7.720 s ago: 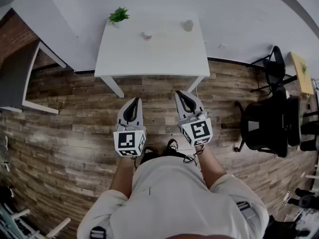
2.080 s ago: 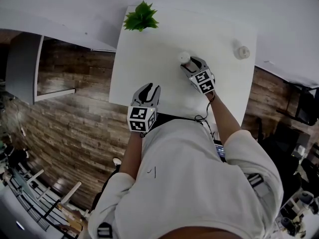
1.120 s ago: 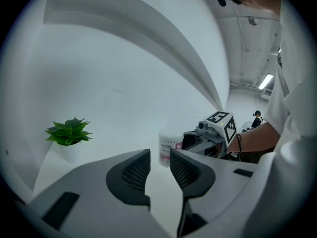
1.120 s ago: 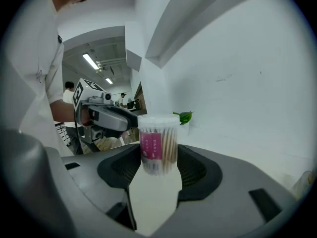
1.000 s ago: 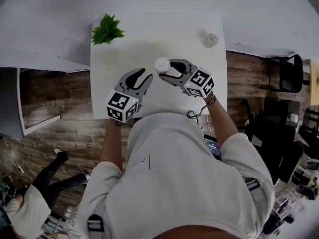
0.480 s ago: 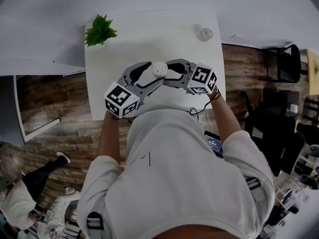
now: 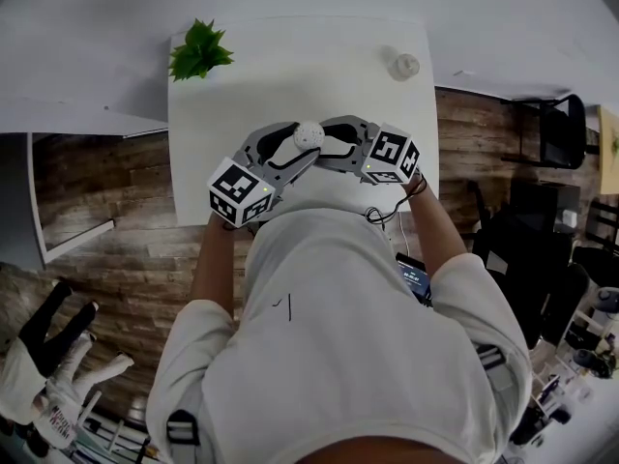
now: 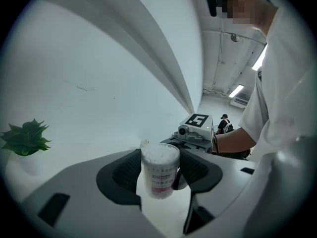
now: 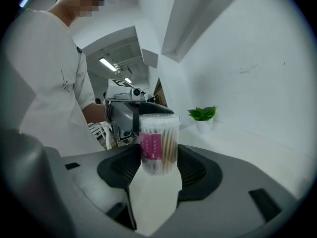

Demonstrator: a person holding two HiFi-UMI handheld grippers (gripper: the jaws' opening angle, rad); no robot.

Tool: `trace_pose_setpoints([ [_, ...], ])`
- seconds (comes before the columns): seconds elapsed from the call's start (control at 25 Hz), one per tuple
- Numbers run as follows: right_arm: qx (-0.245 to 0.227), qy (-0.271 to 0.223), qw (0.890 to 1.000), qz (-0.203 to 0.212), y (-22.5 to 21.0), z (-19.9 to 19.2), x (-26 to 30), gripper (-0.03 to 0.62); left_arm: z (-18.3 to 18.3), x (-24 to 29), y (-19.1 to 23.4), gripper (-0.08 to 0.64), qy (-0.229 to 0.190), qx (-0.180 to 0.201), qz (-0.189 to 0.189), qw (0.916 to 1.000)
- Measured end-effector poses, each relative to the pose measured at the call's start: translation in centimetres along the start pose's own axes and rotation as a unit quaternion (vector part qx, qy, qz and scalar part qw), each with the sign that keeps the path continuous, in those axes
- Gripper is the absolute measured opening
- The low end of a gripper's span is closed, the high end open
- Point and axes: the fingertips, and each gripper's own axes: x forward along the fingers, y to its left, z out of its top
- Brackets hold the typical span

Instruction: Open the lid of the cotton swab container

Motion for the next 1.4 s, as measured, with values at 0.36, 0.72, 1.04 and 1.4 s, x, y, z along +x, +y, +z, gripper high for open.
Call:
trace_pose_setpoints([
  [0.36,-0.022,0.009,1.0,-0.001,0.6,-0.2,0.3,0.229,-0.6,-0.5,-0.2,0.247,-0.003,-0.023,0.01,0.9997],
  [0.72,-0.058,0.026,0.998,-0.011,0.5,-0.6,0.4,0.227,-1.2,-0.7,-0.2,0.247,0.008,-0.037,-0.001,0.9993],
  [1.04,-0.08,0.045,0.996,-0.021,0.8,-0.5,0.6,0.227,-1.7,-0.9,-0.3,0.245,0.016,-0.052,-0.012,0.9985],
  [1.4,-0.109,0.059,0.992,-0.026,0.9,-1.1,0.8,0.227,-2.4,-1.1,-0.4,0.245,0.023,-0.07,-0.018,0.9971],
])
